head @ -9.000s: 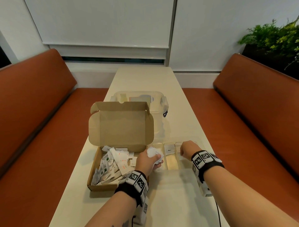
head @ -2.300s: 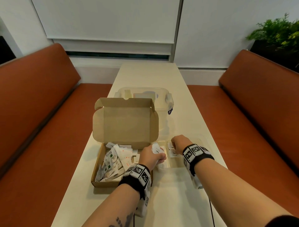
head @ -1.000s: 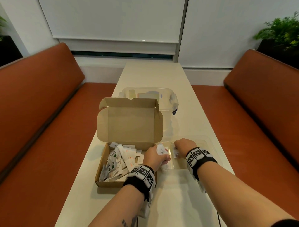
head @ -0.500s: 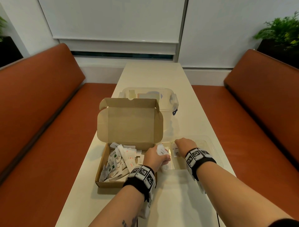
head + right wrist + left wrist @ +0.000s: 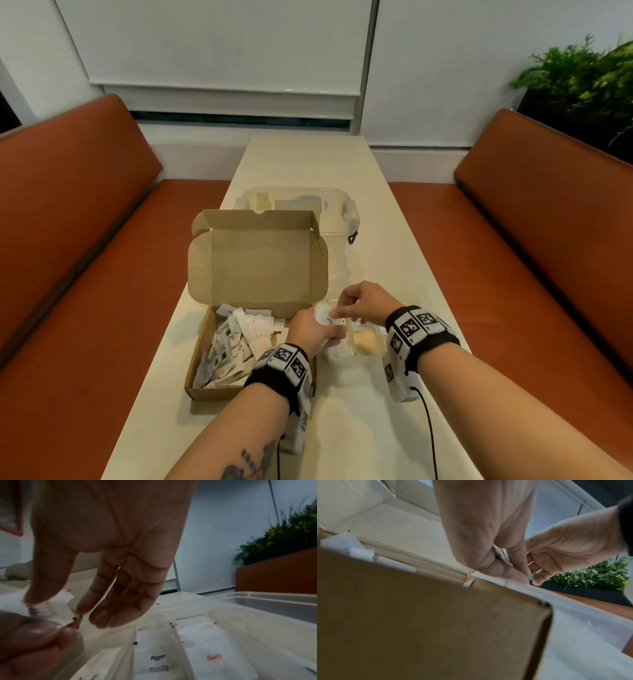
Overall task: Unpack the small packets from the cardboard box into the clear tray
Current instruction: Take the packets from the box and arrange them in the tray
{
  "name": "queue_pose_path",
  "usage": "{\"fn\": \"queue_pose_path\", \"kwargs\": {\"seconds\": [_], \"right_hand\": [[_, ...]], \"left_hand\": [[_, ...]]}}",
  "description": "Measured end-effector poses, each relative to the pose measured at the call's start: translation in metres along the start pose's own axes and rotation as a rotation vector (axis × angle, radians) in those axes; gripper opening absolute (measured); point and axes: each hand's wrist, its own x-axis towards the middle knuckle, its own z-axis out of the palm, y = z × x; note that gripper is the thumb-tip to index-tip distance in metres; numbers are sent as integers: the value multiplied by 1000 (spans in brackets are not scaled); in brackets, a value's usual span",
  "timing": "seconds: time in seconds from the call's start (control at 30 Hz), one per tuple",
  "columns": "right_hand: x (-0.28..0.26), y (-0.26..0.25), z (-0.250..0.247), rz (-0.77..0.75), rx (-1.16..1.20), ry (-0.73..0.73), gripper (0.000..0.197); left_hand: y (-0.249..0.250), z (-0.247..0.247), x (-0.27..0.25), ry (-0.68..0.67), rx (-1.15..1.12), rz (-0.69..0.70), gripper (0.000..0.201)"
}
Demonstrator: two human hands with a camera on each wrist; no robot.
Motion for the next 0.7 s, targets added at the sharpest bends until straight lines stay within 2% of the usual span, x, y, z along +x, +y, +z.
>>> {"fn": "queue_pose_path", "kwargs": {"seconds": [0.07, 0.23, 0.33, 0.5, 0.6, 0.7], "right_hand": [[-3, 1, 2, -1, 54, -36, 21], [-7, 10, 4, 23, 138, 1, 20], [-10, 13, 4, 54, 218, 28, 22], [-16, 18, 3, 95, 292, 87, 27], [-19, 17, 1, 111, 236, 12, 35], [-21, 15, -2, 100, 190, -2, 45]], "left_hand": [[3, 2, -3, -25, 34, 6, 22], [5, 4, -6, 18, 210, 51, 22], [5, 5, -8, 8, 151, 39, 30], [9, 5, -12, 47, -119, -8, 26], [9, 6, -9, 114, -132, 11, 29], [10, 7, -7, 100, -70, 8, 31]]}}
